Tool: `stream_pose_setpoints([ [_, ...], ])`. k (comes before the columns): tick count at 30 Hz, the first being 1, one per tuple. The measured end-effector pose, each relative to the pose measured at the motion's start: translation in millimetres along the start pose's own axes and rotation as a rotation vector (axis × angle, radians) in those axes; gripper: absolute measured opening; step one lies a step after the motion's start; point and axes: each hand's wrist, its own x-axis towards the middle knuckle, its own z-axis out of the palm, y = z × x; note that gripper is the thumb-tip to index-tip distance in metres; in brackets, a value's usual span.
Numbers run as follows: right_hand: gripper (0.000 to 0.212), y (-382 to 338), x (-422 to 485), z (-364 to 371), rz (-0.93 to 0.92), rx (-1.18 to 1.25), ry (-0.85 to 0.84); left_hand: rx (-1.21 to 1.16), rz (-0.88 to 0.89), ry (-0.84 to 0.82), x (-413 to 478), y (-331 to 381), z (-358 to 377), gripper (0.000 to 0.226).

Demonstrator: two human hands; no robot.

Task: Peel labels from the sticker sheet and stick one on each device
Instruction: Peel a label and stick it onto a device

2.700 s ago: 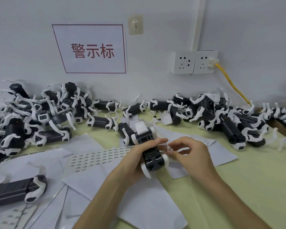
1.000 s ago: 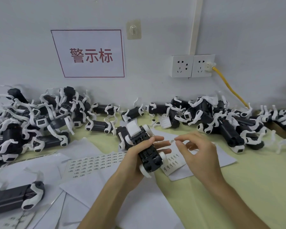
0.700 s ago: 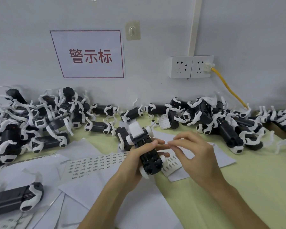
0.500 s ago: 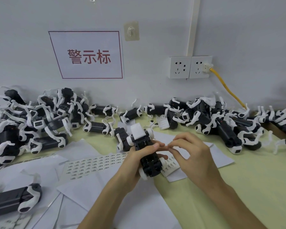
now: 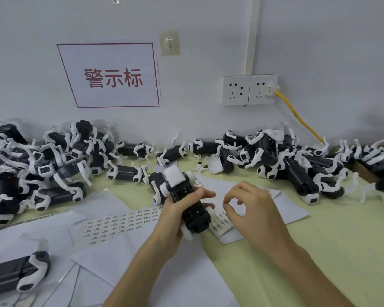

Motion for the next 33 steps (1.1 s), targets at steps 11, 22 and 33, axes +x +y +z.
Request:
stream_pose_setpoints([
  [11,0.094,-20.1,-8.5,13.3,0.207,0.564,-0.203,-0.272,-0.047,0.072,0.8,1.2,4.8,0.055],
  [22,0.079,-18.6,-4.5,13.0,0.288,0.751,-0.065,0.032,-0.023,-0.033,9.4,-7.4,3.6,0.057],
  [33,0.071,-4.2,9.0,-1.0,0.542,1.103,0.259,0.153,0.074,0.034,2.6,1.9,3.8,0.045],
])
